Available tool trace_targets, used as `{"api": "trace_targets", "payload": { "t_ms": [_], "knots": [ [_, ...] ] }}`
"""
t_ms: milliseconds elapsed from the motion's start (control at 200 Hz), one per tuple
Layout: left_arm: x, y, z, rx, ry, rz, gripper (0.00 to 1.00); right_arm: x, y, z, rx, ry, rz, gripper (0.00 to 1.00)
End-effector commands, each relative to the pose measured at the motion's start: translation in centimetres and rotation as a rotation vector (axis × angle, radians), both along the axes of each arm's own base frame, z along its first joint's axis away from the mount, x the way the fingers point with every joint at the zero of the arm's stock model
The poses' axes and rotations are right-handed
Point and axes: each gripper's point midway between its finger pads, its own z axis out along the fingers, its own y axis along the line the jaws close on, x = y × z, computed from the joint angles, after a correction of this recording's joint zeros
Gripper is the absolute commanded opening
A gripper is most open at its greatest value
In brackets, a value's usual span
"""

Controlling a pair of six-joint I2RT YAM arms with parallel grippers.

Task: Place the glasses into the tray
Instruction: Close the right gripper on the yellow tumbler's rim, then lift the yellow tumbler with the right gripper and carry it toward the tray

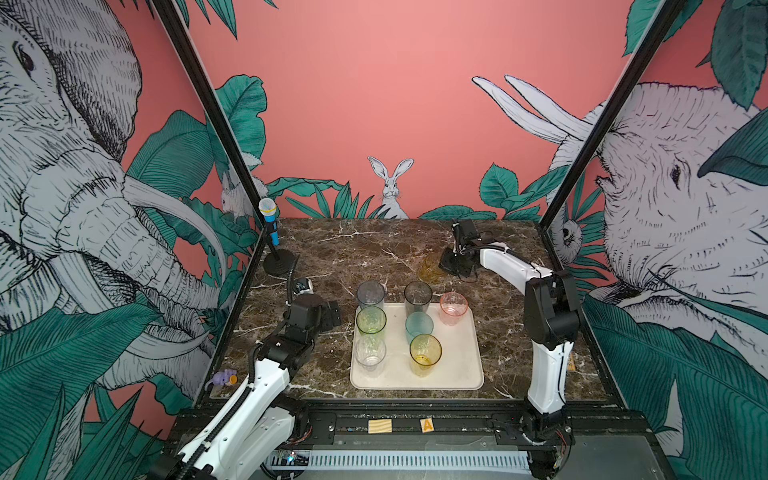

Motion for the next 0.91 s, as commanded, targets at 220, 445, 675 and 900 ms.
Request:
{"api": "trace_targets", "payload": {
  "t_ms": [220,445,675,900],
  "knots": [
    [0.2,0.1,0.3,-0.002,-0.008,0.009,0.99,-0.3,1.7,5.9,0.051,-0.107,0.091,0.00],
    [0.3,0.0,0.1,-0.003,-0.001,0.006,0.99,-1.6,1.7,10.3,0.077,-0.209,0.139,0.00],
    [0.3,-0.1,0.1,-0.010,-0.003,0.004,0.99,-3.1,0.1,13.0,0.026,-0.266,0.146,0.00],
    [0.2,0.0,0.2,-0.010,-0.007,0.005,0.99,-4.6,-1.5,15.1,-0.033,-0.313,0.146,0.00]
  ]
}}
